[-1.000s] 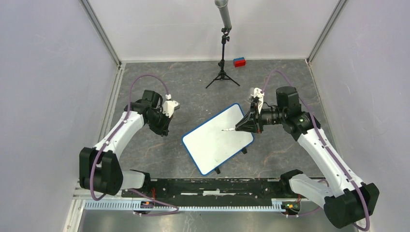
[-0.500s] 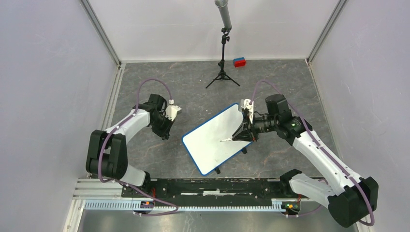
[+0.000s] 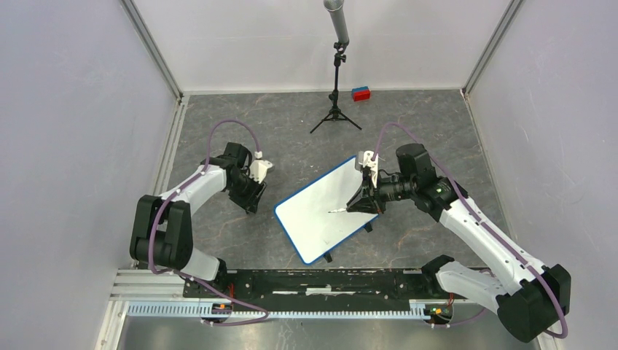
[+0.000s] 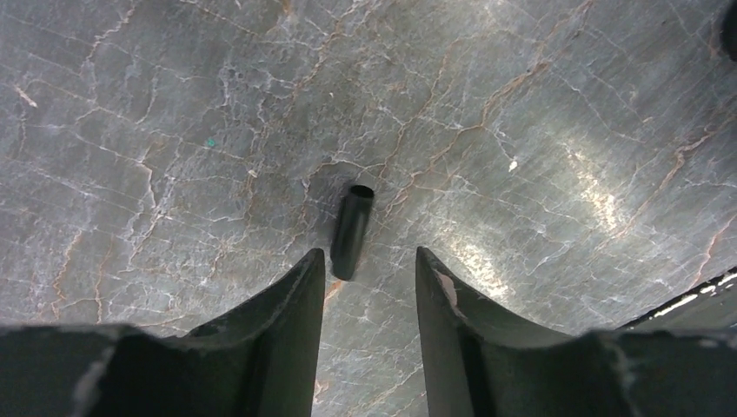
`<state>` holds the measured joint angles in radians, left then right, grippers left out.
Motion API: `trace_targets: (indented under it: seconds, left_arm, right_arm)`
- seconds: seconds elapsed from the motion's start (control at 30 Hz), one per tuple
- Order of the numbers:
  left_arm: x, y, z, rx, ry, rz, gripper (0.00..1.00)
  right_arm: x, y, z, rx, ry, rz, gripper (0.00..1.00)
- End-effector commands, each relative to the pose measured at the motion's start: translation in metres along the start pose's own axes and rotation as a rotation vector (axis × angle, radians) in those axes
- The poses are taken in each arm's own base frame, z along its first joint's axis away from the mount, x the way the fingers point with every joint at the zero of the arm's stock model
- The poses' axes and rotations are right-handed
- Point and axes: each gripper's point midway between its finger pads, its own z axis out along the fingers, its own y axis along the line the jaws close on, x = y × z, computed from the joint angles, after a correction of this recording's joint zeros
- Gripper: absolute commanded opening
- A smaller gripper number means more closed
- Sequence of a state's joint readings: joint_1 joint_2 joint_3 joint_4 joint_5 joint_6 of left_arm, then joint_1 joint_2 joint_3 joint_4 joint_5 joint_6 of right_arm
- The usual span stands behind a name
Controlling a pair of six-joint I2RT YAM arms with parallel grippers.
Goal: Write a sentence on the whiteboard
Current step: Place the pen cap at the center of the board, then move the whiteboard stand to the center of the board.
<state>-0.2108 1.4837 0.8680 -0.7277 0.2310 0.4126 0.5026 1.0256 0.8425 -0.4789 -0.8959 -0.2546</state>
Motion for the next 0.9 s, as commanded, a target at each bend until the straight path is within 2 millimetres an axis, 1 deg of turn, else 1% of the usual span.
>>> trace_targets:
  seconds: [0.0, 0.1, 0.17, 0.23, 0.33, 0.4, 0.47, 0.53, 0.6, 0.67, 0.73, 0.8, 0.87]
  left_arm:
    - [-0.015, -0.007, -0.015, 0.021, -0.058, 0.008, 0.52]
    - [-0.026, -0.014, -0.034, 0.052, -0.094, 0.011, 0.58]
    - [-0.043, -0.021, -0.054, 0.073, -0.170, 0.010, 0.61]
    - [-0.062, -0.028, -0.079, 0.095, -0.275, 0.011, 0.63]
    - [-0.091, -0.039, -0.124, 0.121, -0.456, 0.022, 0.71]
    - [-0.108, -0.048, -0.154, 0.132, -0.546, 0.046, 0.71]
    - [-0.118, -0.066, -0.181, 0.194, -0.616, 0.122, 0.71]
    - [-0.123, -0.081, -0.199, 0.199, -0.656, 0.219, 0.70]
    - [-0.120, -0.100, -0.205, 0.205, -0.647, 0.342, 0.70]
    - [-0.113, -0.127, -0.200, 0.228, -0.599, 0.487, 0.69]
    - [-0.102, -0.158, -0.185, 0.245, -0.527, 0.657, 0.68]
    - [-0.086, -0.191, -0.169, 0.284, -0.443, 0.832, 0.67]
    - [-0.073, -0.214, -0.153, 0.340, -0.366, 0.950, 0.64]
  right_arm:
    - [-0.009, -0.003, 0.000, 0.018, -0.021, -0.031, 0.00]
    - [-0.011, -0.003, 0.000, 0.017, -0.022, -0.034, 0.00]
    - [-0.012, -0.004, -0.001, 0.024, -0.024, -0.040, 0.00]
    - [-0.015, -0.004, -0.002, 0.025, -0.030, -0.042, 0.00]
    - [-0.018, -0.003, -0.002, 0.026, -0.041, -0.029, 0.00]
    - [-0.025, -0.006, -0.004, 0.048, -0.057, -0.025, 0.00]
    - [-0.032, -0.014, -0.009, 0.083, -0.081, -0.006, 0.00]
    - [-0.041, -0.027, -0.018, 0.128, -0.111, 0.026, 0.00]
    - [-0.047, -0.042, -0.028, 0.185, -0.128, 0.046, 0.00]
    - [-0.050, -0.057, -0.037, 0.249, -0.141, 0.067, 0.00]
    - [-0.051, -0.069, -0.045, 0.292, -0.155, 0.097, 0.00]
    - [-0.053, -0.080, -0.054, 0.328, -0.173, 0.126, 0.00]
    - [-0.054, -0.090, -0.062, 0.359, -0.192, 0.151, 0.00]
